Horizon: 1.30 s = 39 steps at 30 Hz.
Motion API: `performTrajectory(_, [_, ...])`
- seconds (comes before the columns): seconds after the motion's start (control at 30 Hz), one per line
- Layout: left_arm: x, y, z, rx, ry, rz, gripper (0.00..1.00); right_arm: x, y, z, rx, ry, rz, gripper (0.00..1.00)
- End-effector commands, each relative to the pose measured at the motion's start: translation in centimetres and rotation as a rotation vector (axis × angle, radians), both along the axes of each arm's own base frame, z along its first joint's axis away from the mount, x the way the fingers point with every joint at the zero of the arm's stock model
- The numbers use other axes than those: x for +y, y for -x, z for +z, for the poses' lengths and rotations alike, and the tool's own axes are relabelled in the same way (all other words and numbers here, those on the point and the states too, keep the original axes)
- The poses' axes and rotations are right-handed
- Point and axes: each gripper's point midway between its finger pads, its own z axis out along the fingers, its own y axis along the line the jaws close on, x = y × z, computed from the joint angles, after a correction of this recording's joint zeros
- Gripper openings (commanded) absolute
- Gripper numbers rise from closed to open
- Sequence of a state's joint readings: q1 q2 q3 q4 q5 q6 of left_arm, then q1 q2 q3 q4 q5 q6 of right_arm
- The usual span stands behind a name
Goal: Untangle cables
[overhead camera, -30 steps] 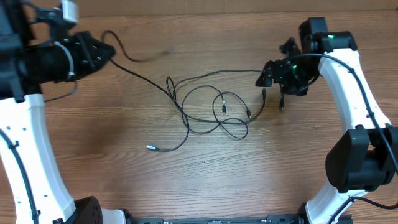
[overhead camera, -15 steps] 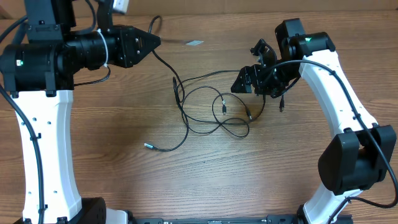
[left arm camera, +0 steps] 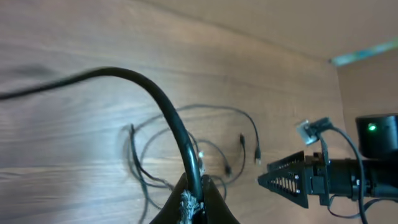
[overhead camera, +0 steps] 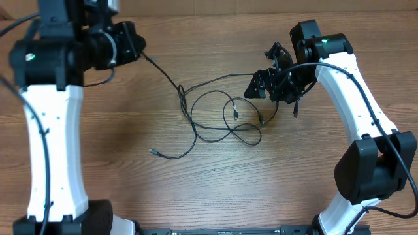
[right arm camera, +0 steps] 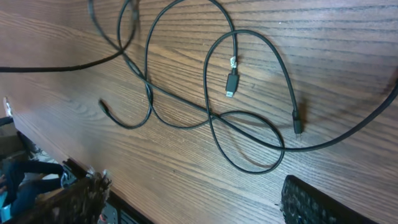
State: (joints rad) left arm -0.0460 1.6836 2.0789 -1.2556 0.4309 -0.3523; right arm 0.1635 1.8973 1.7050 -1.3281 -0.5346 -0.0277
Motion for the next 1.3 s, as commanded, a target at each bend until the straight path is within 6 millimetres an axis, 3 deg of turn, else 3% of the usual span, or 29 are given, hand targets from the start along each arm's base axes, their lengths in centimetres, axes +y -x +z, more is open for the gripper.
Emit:
performTrajectory(0.0, [-3.1, -1.2, -2.2, 0.069, 0.019, -0.040, 0.04, -0.1, 0.1, 0.2, -0.001, 0.002, -0.003, 0.88])
performTrajectory(0.13, [-8.3, -2.0, -4.9, 0.114, 0.047, -0.168, 0.04, -0.2, 0.2, 0.2, 0.007, 0.004, -0.003, 0.88])
performTrajectory(0.3, [-12.9, -2.5, -8.6, 0.149, 0.017, -0.289, 0.07, -0.2, 0.3, 0.2, 0.008, 0.004, -0.003, 0.88])
performTrajectory(0.33, [-13.4, -2.5, -9.2, 0.154, 0.002, -0.311, 0.18, -0.2, 0.3, 0.2, 0.008, 0.004, -0.003, 0.88])
performTrajectory(0.4, [-14.0, -2.3, -10.9, 0.177, -0.041, -0.348, 0.57, -0.4, 0.3, 0.0, 0.008, 0.020, -0.004, 0.88])
performTrajectory(0.43, [-14.0, -2.3, -11.7, 0.191, -0.063, -0.351, 0.70, -0.5, 0.3, -0.1, 0.010, 0.029, -0.005, 0.88])
performTrajectory(0.47, [-13.6, -2.3, -12.6, 0.217, -0.090, -0.338, 0.82, -0.6, 0.3, -0.1, 0.010, 0.037, -0.006, 0.88])
performTrajectory(0.5, [-13.3, -2.3, -13.3, 0.237, -0.111, -0.327, 0.85, -0.8, 0.4, -0.2, 0.012, 0.045, -0.007, 0.88])
performTrajectory(0.6, [-11.5, -2.2, -14.7, 0.285, -0.187, -0.281, 0.85, -1.0, 0.5, -0.4, 0.016, 0.063, -0.008, 0.88])
performTrajectory(0.8, [-8.9, -2.9, -15.3, 0.299, -0.248, -0.212, 0.85, -1.1, 0.6, -0.4, 0.020, 0.068, -0.008, 0.88])
performTrajectory(1.07, [-9.4, -2.9, -16.4, 0.341, -0.240, -0.180, 0.83, -1.3, 1.0, -0.5, 0.038, 0.079, -0.009, 0.88])
performTrajectory(1.13, [-9.7, -2.8, -17.4, 0.359, -0.264, -0.180, 0.82, -2.1, 1.4, -0.8, 0.059, 0.124, -0.016, 0.84])
performTrajectory(1.27, [-10.3, -2.8, -20.3, 0.417, -0.291, -0.196, 0.81, -6.5, 1.8, -2.0, 0.148, 0.332, -0.213, 0.83])
